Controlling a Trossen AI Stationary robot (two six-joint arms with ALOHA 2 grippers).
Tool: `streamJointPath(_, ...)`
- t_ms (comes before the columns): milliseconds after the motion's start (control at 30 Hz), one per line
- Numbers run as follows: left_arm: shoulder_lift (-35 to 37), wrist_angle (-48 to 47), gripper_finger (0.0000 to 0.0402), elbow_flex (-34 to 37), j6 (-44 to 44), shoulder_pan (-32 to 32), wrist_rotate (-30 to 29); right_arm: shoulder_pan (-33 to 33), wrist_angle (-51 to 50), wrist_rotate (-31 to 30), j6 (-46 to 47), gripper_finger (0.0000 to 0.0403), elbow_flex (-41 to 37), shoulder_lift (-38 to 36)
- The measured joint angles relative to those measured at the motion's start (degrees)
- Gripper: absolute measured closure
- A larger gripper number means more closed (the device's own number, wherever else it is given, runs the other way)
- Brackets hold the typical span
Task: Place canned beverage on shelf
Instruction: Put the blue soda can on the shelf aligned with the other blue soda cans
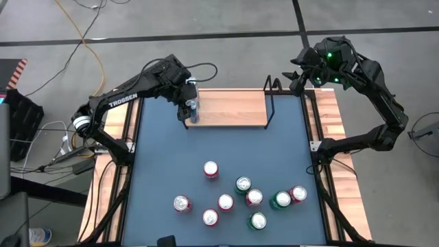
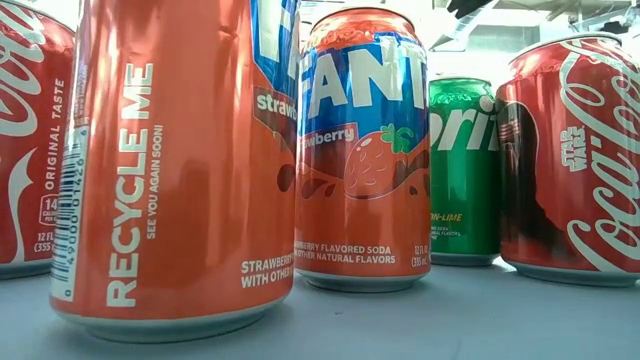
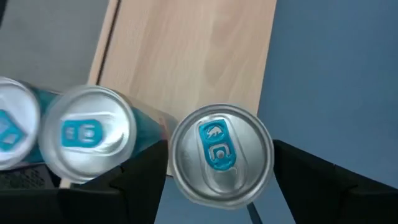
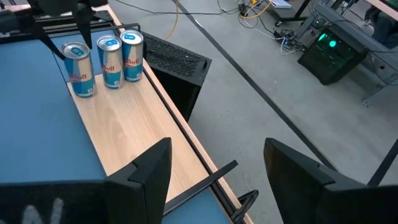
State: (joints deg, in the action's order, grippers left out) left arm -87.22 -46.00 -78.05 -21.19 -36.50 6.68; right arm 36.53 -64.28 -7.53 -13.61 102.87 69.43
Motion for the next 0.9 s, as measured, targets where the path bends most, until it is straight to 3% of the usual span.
streamJointPath(467, 0.02, -9.24, 0.0134, -6.71, -1.57, -0.12, -4.49, 0.00, -0.06, 0.00, -0.48, 0.0163, 0.00, 0.00)
streamJointPath(633, 0.02, -9.79, 0.0134, -10.91, 2.40, -0.12, -3.97, 0.00, -0.06, 0.00, -0.48, 0.0163, -0.01, 0.00)
streamJointPath(767, 0.04, -13.32, 0.0152, -14.99, 6.41, -0.05, 2.35, 0.00, -0.10, 0.00, -0.52, 0.0163, -0.02, 0.00)
streamJointPath(900, 0.04, -14.24, 0.0208, -15.88, 9.52, 2.02, 7.44, 0.00, -0.12, 0.00, -0.48, 0.0163, -0.01, 0.00)
